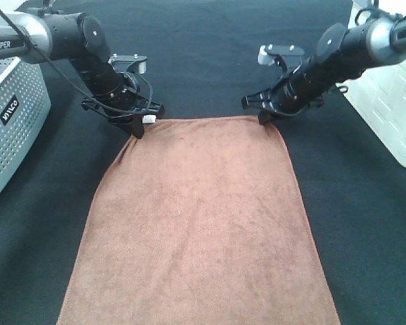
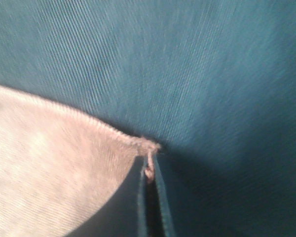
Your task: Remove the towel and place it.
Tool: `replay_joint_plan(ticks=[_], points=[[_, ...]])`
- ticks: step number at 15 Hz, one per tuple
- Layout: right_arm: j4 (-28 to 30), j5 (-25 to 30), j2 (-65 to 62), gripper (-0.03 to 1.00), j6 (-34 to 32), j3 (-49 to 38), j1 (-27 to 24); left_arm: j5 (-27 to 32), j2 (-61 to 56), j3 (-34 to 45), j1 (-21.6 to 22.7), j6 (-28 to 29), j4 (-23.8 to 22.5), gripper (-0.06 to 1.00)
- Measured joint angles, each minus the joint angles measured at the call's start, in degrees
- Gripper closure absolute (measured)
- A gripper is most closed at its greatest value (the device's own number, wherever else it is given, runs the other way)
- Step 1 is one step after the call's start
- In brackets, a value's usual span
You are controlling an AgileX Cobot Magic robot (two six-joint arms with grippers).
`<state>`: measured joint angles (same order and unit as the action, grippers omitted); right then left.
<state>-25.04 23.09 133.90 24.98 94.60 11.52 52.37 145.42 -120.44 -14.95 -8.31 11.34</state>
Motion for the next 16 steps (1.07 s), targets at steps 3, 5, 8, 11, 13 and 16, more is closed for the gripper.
replay_joint_plan(ticks=[3,5,8,11,13,16], points=[[0.46,-1.43,-1.38,0.97,0.0,-0.06,0.0,1.03,-0.52,0.0,0.0,0.0,-2.46,0.94],[0.86,-3.95,-1.32,0.97,0.0,-0.17,0.06,-1.55,-0.52,0.0,0.0,0.0,-2.92,0.94],[1.49,-8.08,-1.32,0.97,0.0,-0.11,0.11,-7.51,-0.52,0.0,0.0,0.17,-2.92,0.94],[2.12,-10.26,-1.43,0.97,0.0,2.64,0.11,-14.38,-0.52,0.0,0.0,0.17,-3.04,0.94],[2.12,-12.15,-1.43,0.97,0.0,5.16,0.11,-19.19,-0.52,0.0,0.0,0.17,-3.21,0.94],[2.64,-14.32,-1.43,0.97,0.0,6.13,0.11,-25.38,-0.52,0.0,0.0,0.23,-3.21,0.94]])
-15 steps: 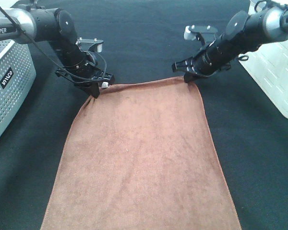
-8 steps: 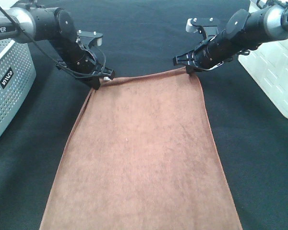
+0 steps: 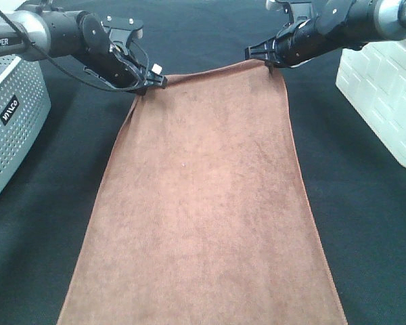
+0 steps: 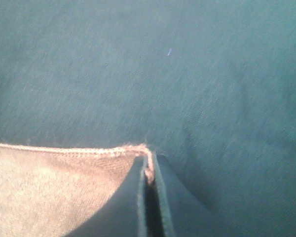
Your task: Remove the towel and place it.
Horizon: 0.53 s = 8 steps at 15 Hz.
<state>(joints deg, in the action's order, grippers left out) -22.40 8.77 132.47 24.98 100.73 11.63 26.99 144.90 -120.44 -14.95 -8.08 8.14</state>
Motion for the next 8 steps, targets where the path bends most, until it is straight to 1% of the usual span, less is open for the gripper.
replay_joint_plan(ticks=[4,6,7,8], points=[[0.34,-5.33,0.29,0.97,0.0,0.57,0.0,-6.82,0.0,0.0,0.0,0.0,0.23,0.94],[0.34,-5.96,1.89,0.97,0.0,2.69,0.0,-9.68,0.0,0.0,0.0,0.0,0.29,0.94],[0.34,-5.96,1.89,0.97,0.0,2.69,0.0,-9.68,0.0,0.0,0.0,0.0,0.29,0.94],[0.34,-6.02,2.92,0.97,0.0,4.07,0.0,-11.23,0.0,0.0,0.0,0.0,0.29,0.94]])
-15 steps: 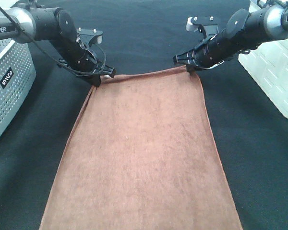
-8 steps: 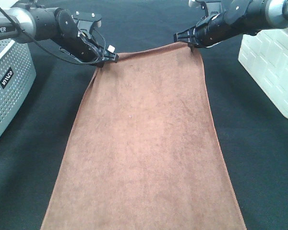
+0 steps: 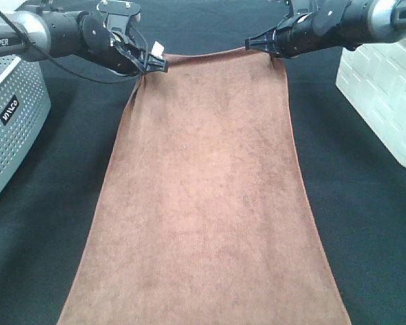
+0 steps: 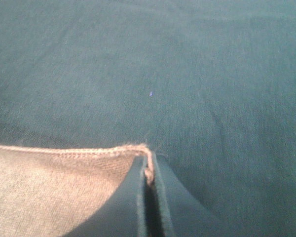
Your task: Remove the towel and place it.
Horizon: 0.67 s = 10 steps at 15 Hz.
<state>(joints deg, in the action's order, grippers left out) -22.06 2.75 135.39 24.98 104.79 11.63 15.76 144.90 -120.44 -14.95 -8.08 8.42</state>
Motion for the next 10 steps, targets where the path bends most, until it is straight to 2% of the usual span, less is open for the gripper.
replay_joint_plan(ticks=[4,10], points=[[0.0,-0.4,3.32,0.97,0.0,4.24,0.0,-6.76,0.06,0.0,0.0,0.0,-0.06,0.94],[-0.06,-1.2,5.39,0.97,0.0,6.76,0.0,-11.86,1.72,0.0,0.0,0.0,-0.06,0.94]])
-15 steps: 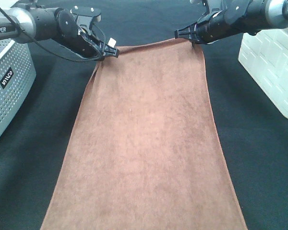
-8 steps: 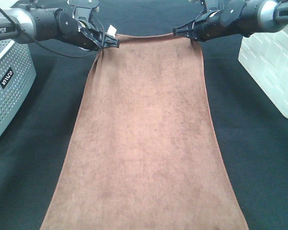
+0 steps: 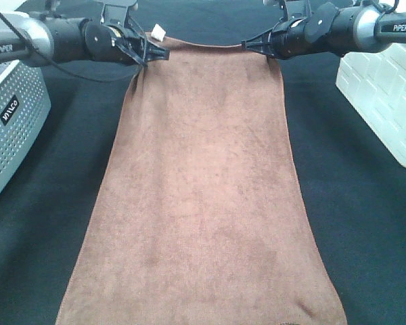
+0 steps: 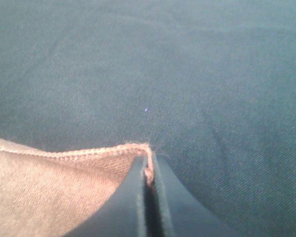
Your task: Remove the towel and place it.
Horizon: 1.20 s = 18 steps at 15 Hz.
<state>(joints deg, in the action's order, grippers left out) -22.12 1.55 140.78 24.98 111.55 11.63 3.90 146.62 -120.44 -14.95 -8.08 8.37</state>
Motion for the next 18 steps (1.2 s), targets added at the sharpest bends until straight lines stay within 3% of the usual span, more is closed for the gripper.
replay_joint_plan(ticks=[7,18], points=[[0.0,-3.15,4.24,0.97,0.0,0.46,0.0,-4.7,4.01,0.0,0.0,0.0,0.0,0.94],[-0.57,-3.5,7.22,0.97,0.0,3.32,0.0,-8.54,7.22,0.0,0.0,0.0,0.0,0.93]])
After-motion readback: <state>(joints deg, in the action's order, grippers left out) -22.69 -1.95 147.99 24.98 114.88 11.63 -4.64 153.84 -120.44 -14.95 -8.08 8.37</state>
